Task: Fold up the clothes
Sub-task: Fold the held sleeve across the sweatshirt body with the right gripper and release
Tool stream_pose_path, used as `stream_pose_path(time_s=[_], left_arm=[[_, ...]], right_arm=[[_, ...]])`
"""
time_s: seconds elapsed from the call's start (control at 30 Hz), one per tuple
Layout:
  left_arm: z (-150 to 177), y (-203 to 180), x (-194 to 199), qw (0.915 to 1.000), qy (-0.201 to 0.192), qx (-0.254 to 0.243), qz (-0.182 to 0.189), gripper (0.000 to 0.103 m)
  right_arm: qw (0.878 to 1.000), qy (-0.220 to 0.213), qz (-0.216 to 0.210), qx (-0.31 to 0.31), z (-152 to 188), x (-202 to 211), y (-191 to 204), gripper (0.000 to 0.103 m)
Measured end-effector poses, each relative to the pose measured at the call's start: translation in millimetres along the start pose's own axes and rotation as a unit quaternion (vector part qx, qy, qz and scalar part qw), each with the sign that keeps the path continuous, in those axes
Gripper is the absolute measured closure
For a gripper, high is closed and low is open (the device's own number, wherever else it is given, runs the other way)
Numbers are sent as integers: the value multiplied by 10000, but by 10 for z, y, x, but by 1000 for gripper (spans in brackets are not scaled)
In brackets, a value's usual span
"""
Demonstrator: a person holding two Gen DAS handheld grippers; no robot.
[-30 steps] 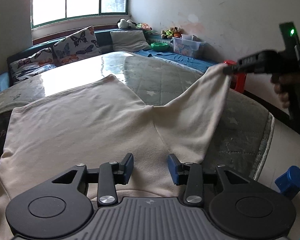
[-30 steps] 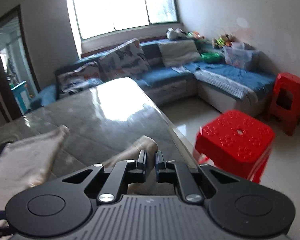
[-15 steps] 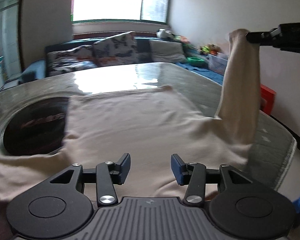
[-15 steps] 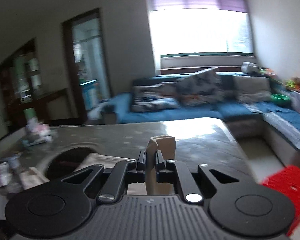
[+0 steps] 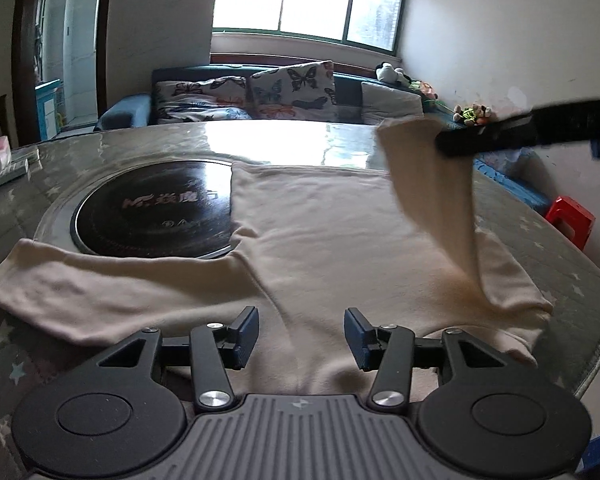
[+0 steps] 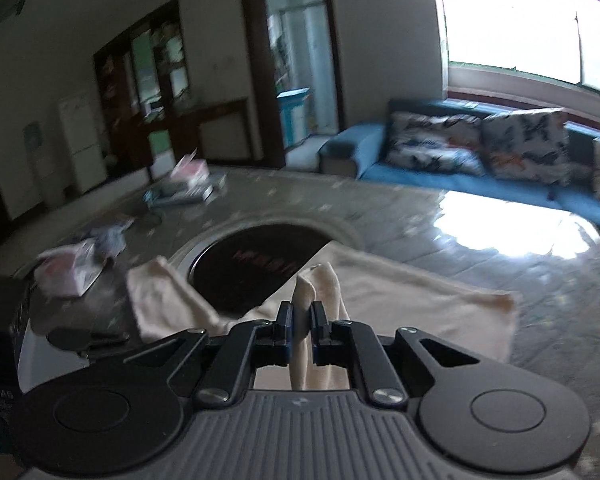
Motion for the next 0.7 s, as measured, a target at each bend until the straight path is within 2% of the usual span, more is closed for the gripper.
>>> stream_pose_path(time_s=[0.13, 0.27, 0.5, 0.7], left_arm=[[-9, -7, -14, 10000, 14, -3, -14, 52], [-30, -12, -6, 10000, -22, -35, -11, 52], [-65, -99, -100, 9999, 16, -142, 58, 56], [-69, -159, -182, 9992, 22, -401, -85, 86]], right_arm=[[9999, 117, -94, -2, 65, -58, 11, 87], [9999, 109, 5, -4, 59, -11, -77, 87], [9963, 630, 575, 142, 343, 164, -416, 85], [9932, 890, 705, 264, 658, 267, -447, 70]])
Point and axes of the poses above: each gripper's, at about its wrist camera, not at the fingertips, and x roughly against the way its jaws point, y to its left, z to its underside, the point moved 2 cm from there along -x, roughly the way its jaws point, and after that the axes turned 5 degrees about y, right-handed, at the moved point
